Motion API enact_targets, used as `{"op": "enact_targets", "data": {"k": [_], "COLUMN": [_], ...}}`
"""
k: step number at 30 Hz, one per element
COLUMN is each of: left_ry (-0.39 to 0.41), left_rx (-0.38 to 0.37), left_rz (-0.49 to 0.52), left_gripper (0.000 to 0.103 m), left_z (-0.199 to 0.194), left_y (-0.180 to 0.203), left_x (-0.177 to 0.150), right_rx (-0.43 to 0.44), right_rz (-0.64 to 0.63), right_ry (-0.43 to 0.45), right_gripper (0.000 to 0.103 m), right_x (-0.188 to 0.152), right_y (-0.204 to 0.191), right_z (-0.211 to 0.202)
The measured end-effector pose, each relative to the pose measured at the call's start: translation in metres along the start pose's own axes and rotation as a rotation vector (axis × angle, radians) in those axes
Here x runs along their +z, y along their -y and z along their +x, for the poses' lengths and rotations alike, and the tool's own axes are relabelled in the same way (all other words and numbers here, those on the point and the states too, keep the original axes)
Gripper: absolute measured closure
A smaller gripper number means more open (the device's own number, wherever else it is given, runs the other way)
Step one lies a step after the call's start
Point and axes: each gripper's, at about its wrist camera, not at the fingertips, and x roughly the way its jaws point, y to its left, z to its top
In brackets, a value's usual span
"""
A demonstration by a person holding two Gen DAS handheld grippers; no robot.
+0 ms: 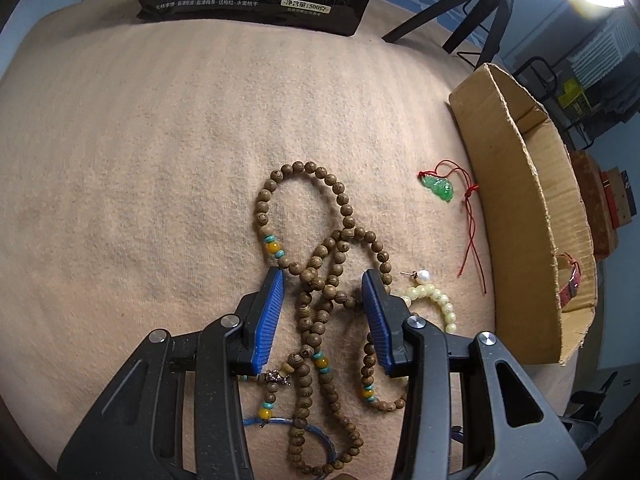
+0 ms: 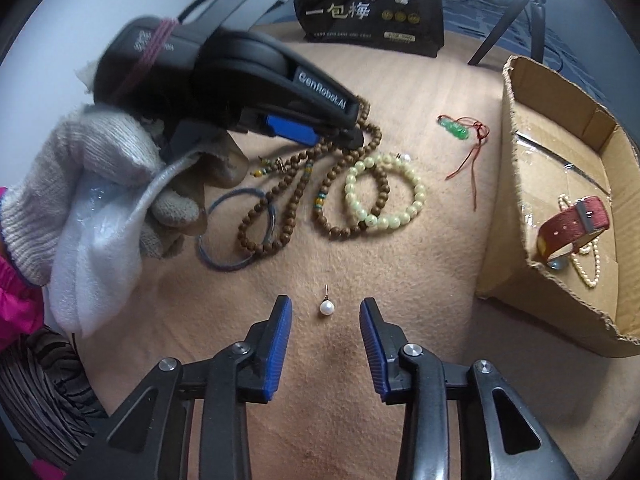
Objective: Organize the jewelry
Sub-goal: 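Close left tool on the brown bead strand while right tool closes on the pearl pendant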
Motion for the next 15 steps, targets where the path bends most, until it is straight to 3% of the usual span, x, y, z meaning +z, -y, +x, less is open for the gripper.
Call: {"op": "enact_targets", "data": {"k": [3,7,15], "left_ry": [0.014,0.023,0.036], "left_rx": [0.036,0.041,0.042], "left_rz": [0.027,0.027,0.026], "left_gripper": [0.077,0.088,0.093], "left_z": [0.003,0.004,0.002], "left_y": [0.003,0.001,-0.004], "left_x": [0.001,0.003,0.003], "right_rx": [-0.013,-0.023,-0.042], "right_rz": [-0.012,-0.023,-0.041], "right_ry": [-0.018,-0.032,-0.031], "right_gripper": [0.068,0.069,0.075], "right_x": [0.0,0.003,0.009], "right_y": [-0.002,-0.002,-0.003], "right_z": [0.008,0.017,0.022]}}
